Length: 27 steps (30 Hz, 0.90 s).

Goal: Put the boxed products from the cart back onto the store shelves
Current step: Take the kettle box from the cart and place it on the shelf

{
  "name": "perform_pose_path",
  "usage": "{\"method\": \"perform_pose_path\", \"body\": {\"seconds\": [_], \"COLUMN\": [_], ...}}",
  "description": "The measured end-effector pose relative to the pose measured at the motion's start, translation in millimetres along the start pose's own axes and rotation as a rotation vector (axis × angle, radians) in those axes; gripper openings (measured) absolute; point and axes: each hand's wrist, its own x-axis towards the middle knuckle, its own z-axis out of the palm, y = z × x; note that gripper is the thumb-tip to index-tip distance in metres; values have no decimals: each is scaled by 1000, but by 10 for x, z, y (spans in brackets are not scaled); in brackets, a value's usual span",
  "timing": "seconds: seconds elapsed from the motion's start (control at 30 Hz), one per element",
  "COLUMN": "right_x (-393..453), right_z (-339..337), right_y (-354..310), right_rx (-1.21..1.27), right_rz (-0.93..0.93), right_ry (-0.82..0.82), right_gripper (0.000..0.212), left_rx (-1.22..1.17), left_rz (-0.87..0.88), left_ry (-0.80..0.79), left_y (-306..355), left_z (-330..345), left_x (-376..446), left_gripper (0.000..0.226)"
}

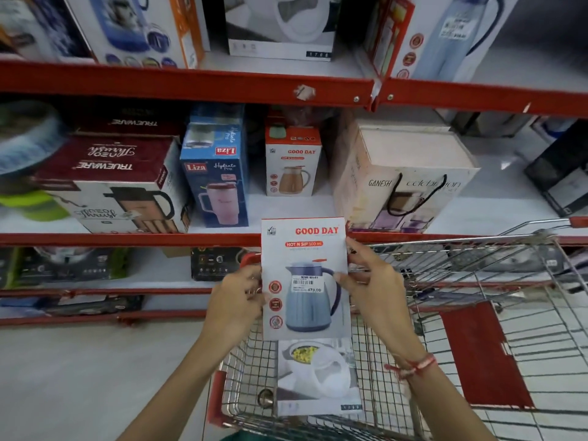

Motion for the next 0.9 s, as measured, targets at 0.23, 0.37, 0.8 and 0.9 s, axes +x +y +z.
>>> {"method": "perform_pose_path", "body": {"seconds": [0.23, 0.37, 0.8, 0.9], "right_x": [402, 877, 2111, 2186], "right_z": [194, 364, 892, 941], "right_y": [75, 24, 364, 398], "right_rx": [51, -87, -225, -239], "right_rz": [-109, -182, -154, -139], "right_ry": [118, 205, 144, 115], "right_gripper": [62, 54, 56, 54], "left_rx": [151, 167, 323, 340], "left_rz": [36, 113, 101, 87], "left_ry": [196, 300, 362, 345], "left_y": [203, 378, 263, 193], "left_z": [134, 199, 466, 459], "left_x": [407, 885, 2174, 2268], "left_gripper": [36, 36, 38, 45]}}
